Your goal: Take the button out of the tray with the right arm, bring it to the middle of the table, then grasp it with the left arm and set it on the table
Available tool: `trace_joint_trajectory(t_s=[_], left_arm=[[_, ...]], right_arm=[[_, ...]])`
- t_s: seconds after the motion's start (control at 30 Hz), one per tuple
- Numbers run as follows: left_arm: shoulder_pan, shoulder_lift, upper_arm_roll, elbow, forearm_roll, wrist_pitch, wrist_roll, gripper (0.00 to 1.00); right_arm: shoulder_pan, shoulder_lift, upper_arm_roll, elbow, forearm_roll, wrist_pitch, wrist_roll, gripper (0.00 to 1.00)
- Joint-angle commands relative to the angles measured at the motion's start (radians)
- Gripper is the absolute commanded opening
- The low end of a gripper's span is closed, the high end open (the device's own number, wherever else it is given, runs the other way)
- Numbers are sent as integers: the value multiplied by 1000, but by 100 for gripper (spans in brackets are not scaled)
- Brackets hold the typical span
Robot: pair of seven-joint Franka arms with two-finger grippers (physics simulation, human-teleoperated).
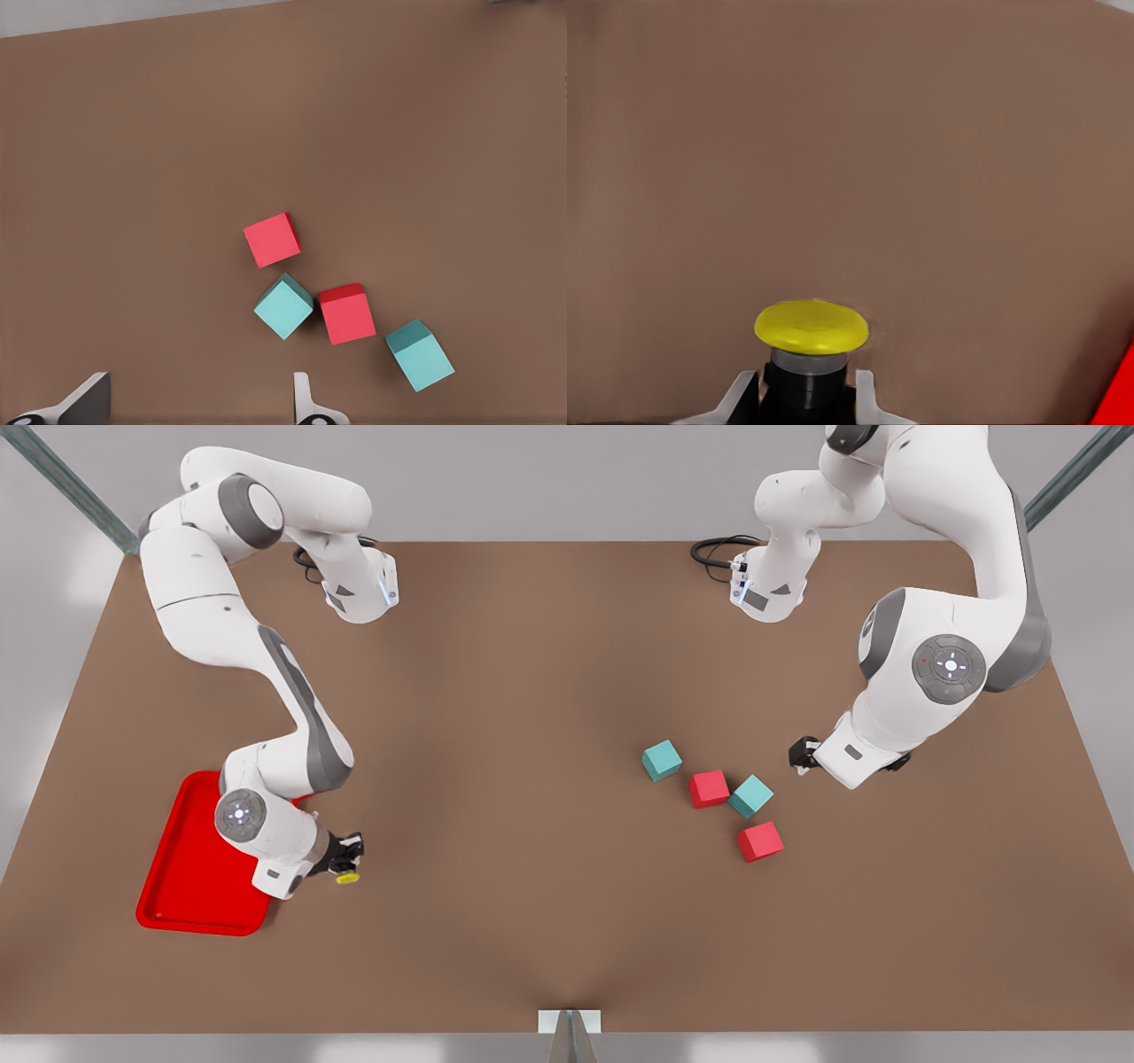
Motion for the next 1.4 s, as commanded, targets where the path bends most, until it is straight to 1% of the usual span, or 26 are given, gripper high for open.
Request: trace_joint_trajectory(t_s=[0.0,0.07,0.17,0.2,0.23,0.3,0.33,0.4,0.5,0.77,0.83,0.87,0.9,0.93,0.97,1.0,1.03,1.07,1.1,1.17,1.2,1.23,1.27,1.3,1.33,1.37], left_arm=[[0,-1,-1,0,1,0,-5,100],[0,-1,-1,0,-1,0,-5,100],[0,-1,-1,0,1,-2,-5,100],[0,-1,-1,0,-1,-2,-6,100],[0,-1,-1,0,-1,-2,-6,100],[0,-1,-1,0,-1,-2,-5,100],[0,-1,-1,0,-1,0,-5,100],[0,-1,-1,0,1,0,-5,100],[0,-1,-1,0,1,0,-5,100],[0,-1,-1,0,1,0,-5,100],[0,0,-1,0,1,0,-5,100],[2,5,-1,0,1,1,-5,100],[2,5,-1,0,1,1,-5,100],[2,5,-1,0,1,1,-5,100],[2,5,-1,0,1,1,-5,100],[2,5,-1,0,1,1,-5,100],[2,7,-1,0,-1,1,-5,100],[2,7,-1,0,-1,3,-6,100],[2,13,-1,0,1,3,-6,100],[-3,23,-2,2,1,3,-14,100],[-41,30,-1,2,-2,3,-97,100],[-96,60,-1,23,-2,3,-265,100],[-187,123,-1,65,-7,3,-535,100],[-257,180,-2,96,-11,3,-736,100],[-348,276,-2,137,-81,67,-922,100],[-402,327,-2,139,-97,167,-1023,100]], right_arm=[[69,7,10,13,28,-89,410,41],[181,56,6,62,25,-86,567,41],[345,168,-4,198,56,-83,752,41],[414,186,-36,217,59,-81,820,41],[448,206,-37,251,60,-81,875,41],[529,295,-39,395,65,-95,967,41],[568,321,-63,445,77,-95,984,41],[692,366,-215,544,212,-95,1036,42],[762,459,-278,665,258,-92,1104,43],[874,475,-280,679,286,-65,1345,43],[882,475,-281,680,301,-65,1359,44],[882,475,-281,680,301,-65,1356,54],[882,479,-281,680,301,-65,1355,55],[882,479,-281,680,301,-65,1354,63],[882,479,-281,680,301,-65,1351,64],[882,481,-281,680,301,-65,1352,69],[884,481,-309,680,301,-63,1352,100],[891,478,-315,680,301,-51,1343,100],[852,455,-310,679,304,-49,1296,100],[737,305,-307,659,301,-90,1104,100],[660,199,-312,654,292,-274,907,100],[548,119,-317,654,247,-442,627,100],[441,10,-309,633,184,-496,348,100],[327,-77,-304,549,190,-534,219,100],[235,-208,-278,414,198,-500,180,100],[169,-372,-267,201,201,-422,182,100]])
